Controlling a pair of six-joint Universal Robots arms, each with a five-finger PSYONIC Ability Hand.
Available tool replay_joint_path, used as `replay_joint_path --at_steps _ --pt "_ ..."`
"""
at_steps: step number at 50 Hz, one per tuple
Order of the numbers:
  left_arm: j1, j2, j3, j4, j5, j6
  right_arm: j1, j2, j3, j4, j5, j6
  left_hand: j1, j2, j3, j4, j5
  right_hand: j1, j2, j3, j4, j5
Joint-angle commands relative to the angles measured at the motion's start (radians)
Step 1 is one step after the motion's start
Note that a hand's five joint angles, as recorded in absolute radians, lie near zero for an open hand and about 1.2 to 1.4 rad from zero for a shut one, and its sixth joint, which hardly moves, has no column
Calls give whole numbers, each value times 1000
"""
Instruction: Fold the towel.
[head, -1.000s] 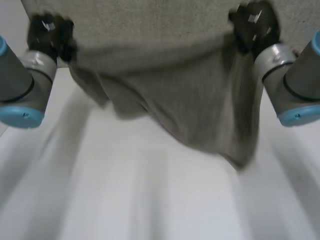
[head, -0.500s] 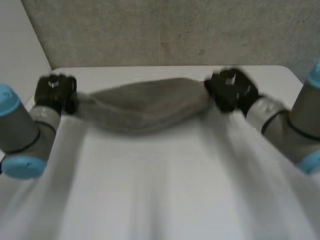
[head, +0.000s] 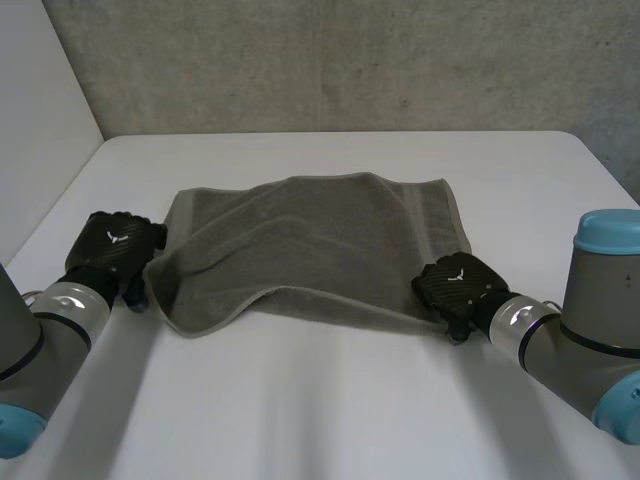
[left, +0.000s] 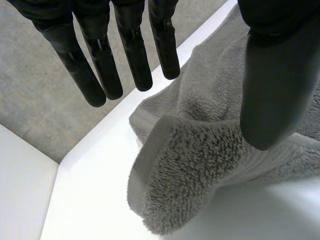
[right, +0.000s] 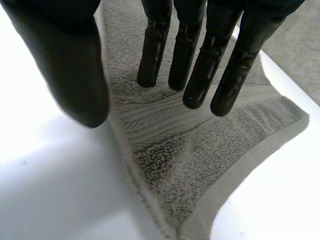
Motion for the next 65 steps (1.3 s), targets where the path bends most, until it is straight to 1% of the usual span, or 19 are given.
replay_joint_path --at_steps 1,9,11,12,14,19,27,36,44,50,52,55,57,58,60,65 --pt "6 7 -1 2 17 -1 -6 -63 45 -40 1 7 -106 -99 -95 -109 -259 -160 -175 -171 -171 -149" --pt "11 4 -29 8 79 34 -67 -104 104 -65 4 7 -106 -99 -95 -109 -259 -213 -228 -224 -224 -202" --pt "28 2 -32 7 118 71 -99 -110 129 -62 6 9 -109 -102 -98 -112 -262 -215 -231 -227 -227 -205" --pt "28 2 -32 7 119 71 -99 -110 129 -62 6 9 -109 -102 -98 -112 -262 -216 -231 -227 -227 -205" --pt "48 2 -46 5 155 108 -116 -121 160 -60 4 9 -129 -122 -119 -132 -282 -242 -257 -253 -253 -231" --pt "54 2 -47 5 192 143 -150 -127 201 -72 -2 10 -159 -152 -148 -162 -312 -260 -275 -271 -271 -249" --pt "54 -5 -27 14 194 146 -174 -115 209 -140 -3 39 -223 -216 -212 -226 -376 -254 -269 -265 -265 -243" --pt "52 -53 30 16 195 146 -170 -81 170 -154 -9 87 -312 -305 -301 -315 -465 -224 -240 -236 -235 -213" --pt "54 -94 80 -10 204 146 -167 -23 131 -146 -9 124 -312 -305 -301 -315 -465 -198 -213 -209 -209 -187" --pt "54 -111 108 -78 238 153 -167 -4 112 -146 -8 124 -279 -272 -268 -282 -432 -163 -178 -174 -174 -152" --pt "56 -113 122 -133 249 175 -167 -4 108 -146 -6 124 -241 -234 -230 -244 -394 -160 -175 -171 -171 -149" --pt "56 -113 125 -162 252 194 -167 -3 97 -144 -2 125 -221 -214 -210 -224 -374 -160 -175 -171 -171 -149" --pt "57 -113 123 -212 253 249 -167 2 86 -144 0 128 -212 -205 -201 -215 -365 -157 -172 -168 -168 -146" --pt "57 -113 123 -213 253 249 -167 2 86 -144 0 128 -212 -205 -201 -215 -365 -157 -172 -168 -168 -146" --pt "63 -113 120 -242 253 306 -165 19 77 -143 4 128 -212 -205 -201 -215 -365 -136 -152 -148 -147 -125" --pt "74 -111 114 -248 250 353 -162 38 65 -143 8 130 -209 -202 -198 -212 -362 -89 -105 -101 -100 -78"
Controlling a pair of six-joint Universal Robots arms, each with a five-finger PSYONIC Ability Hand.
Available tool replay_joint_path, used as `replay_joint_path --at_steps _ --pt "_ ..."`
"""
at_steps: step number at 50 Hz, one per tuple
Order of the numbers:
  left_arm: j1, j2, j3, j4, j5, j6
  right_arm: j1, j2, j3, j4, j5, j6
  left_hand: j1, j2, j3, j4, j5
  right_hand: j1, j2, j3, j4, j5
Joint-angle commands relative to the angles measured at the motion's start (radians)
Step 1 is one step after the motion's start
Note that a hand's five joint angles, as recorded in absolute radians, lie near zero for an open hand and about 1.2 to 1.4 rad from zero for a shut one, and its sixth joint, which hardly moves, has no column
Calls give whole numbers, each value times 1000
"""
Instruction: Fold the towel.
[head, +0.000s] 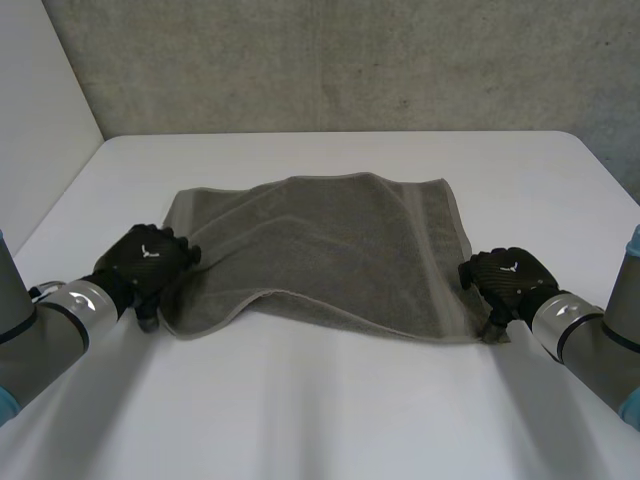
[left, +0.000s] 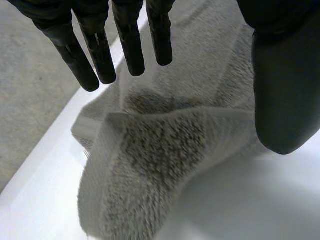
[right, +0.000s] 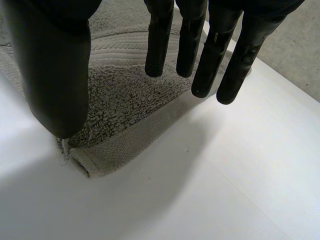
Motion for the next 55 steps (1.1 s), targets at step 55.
replay_joint_path --at_steps 55 --pt "54 -32 51 5 -19 -86 8 32 -11 1 -7 45 928 939 929 933 747 2 20 8 11 -2"
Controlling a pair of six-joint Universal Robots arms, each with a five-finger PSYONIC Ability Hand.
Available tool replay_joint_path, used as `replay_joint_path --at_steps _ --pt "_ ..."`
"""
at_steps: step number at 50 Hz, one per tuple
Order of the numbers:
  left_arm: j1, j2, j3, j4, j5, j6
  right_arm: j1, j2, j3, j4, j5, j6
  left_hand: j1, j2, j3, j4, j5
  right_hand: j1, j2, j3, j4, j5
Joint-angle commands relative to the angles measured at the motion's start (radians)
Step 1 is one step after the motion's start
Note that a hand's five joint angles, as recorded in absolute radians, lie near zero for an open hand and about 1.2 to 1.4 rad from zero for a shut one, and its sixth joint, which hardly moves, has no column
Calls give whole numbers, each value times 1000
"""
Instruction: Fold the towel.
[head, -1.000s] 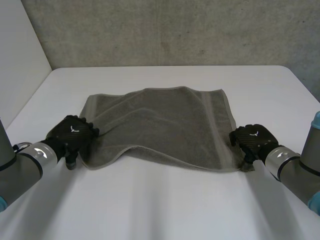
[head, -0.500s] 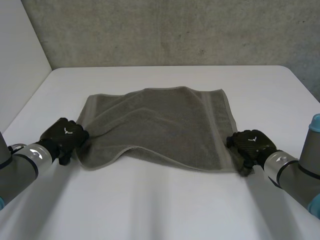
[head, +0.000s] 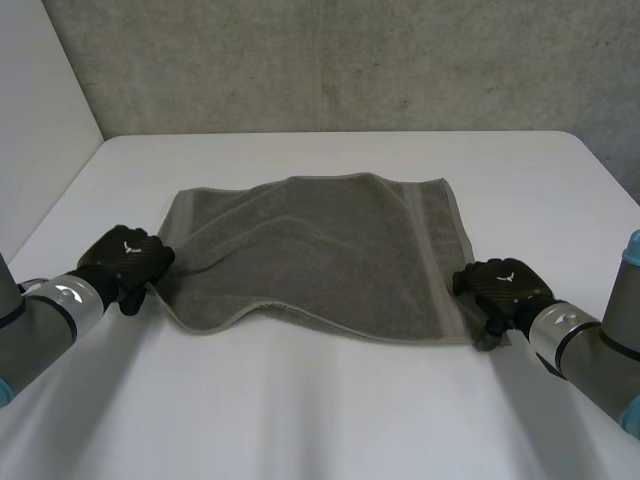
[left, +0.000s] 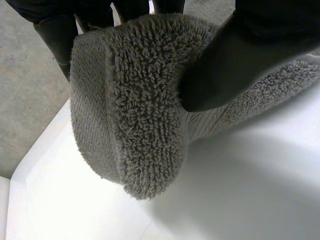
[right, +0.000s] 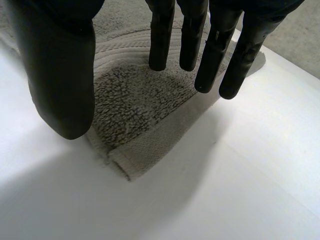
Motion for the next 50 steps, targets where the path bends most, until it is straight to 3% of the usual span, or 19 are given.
replay_joint_path --at_steps 1,7,14,17,19,21,30,39,46,50 --pt "4 1 18 0 1 -64 5 35 -48 -9 8 1 -57 -110 -144 -118 -267 116 138 117 117 105" --pt "4 6 21 0 -1 -69 10 61 -84 -9 11 7 -57 -110 -144 -118 -267 339 361 340 340 328" --pt "10 11 30 0 -1 -121 26 84 -105 -5 16 7 -57 -110 -144 -118 -267 386 409 387 388 376" --pt "10 11 37 0 1 -146 28 84 -108 -3 16 7 -57 -110 -144 -118 -267 542 564 543 543 531" --pt "16 11 41 0 -1 -156 28 84 -108 -3 14 8 -57 -110 -144 -118 -267 837 859 838 838 827" --pt "16 11 41 0 -1 -158 26 84 -108 -3 14 8 -57 -110 -144 -118 -267 898 921 899 900 888" --pt "13 21 52 -2 -1 -201 22 -10 -111 1 17 25 -57 -110 -144 -118 -267 899 922 900 900 889" --pt "31 158 52 0 -1 -385 11 -220 -127 26 10 67 -57 -110 -144 -118 -267 899 922 900 900 889" --pt "68 262 24 -3 -1 -479 -6 -315 -191 189 -18 61 -57 -110 -144 -118 -267 899 922 900 900 889" --pt "86 342 -17 -13 2 -518 -56 -347 -245 361 -48 51 -57 -110 -144 -118 -267 899 922 900 900 889"
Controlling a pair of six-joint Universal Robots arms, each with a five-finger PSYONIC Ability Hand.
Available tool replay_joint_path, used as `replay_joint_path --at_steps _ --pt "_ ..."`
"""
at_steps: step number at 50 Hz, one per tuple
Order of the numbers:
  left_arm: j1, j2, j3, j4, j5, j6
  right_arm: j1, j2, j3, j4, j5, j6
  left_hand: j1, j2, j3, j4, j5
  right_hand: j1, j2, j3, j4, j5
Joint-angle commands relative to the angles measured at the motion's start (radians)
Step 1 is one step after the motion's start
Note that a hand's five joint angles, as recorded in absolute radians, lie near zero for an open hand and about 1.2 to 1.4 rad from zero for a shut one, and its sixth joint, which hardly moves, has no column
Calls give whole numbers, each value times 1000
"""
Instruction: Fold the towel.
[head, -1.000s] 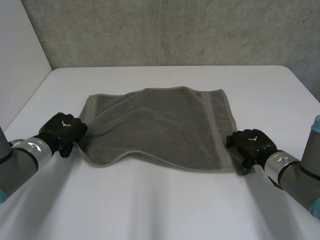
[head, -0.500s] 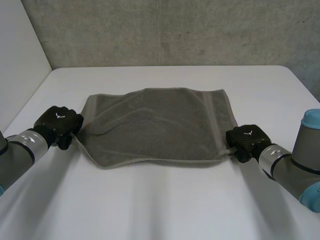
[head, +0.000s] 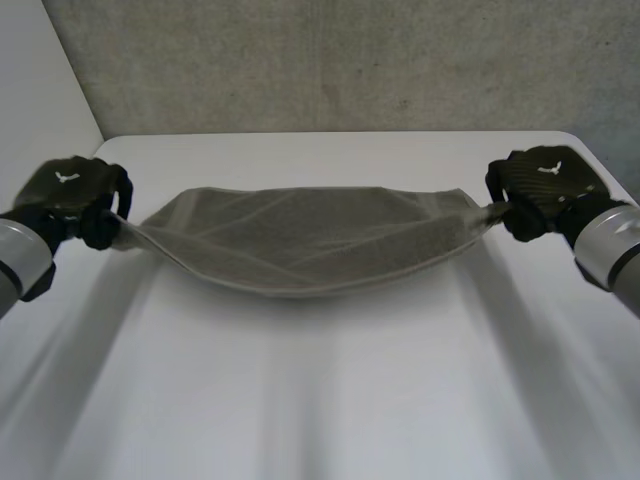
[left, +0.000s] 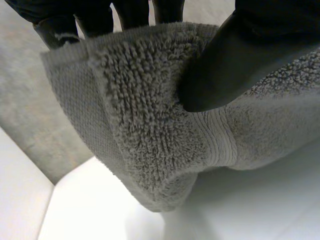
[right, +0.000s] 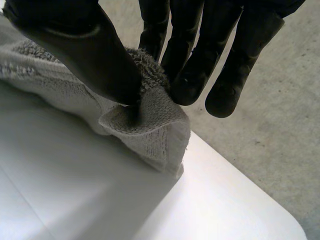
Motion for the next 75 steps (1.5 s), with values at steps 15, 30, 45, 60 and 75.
replay_joint_path --at_steps 15,30,45,60,75 --pt "46 246 -195 -63 5 -43 -179 -83 -132 592 -92 -293 -63 -111 -148 -118 -267 77 79 56 54 73" --pt "30 189 -174 -68 13 -36 -196 16 -159 585 -119 -349 -63 -111 -148 -118 -267 77 79 56 54 73" --pt "-146 -439 348 27 -248 7 -84 547 -588 472 11 -113 -63 -111 -148 -118 -267 77 79 56 54 73" --pt "-209 -681 582 87 -320 104 -19 661 -640 134 137 -31 -63 -111 -148 -118 -267 77 79 56 54 73" --pt "-232 -676 571 165 -426 102 -18 577 -610 70 178 59 -1285 -1332 -1370 -1340 -1489 -1145 -1143 -1166 -1168 -1148"
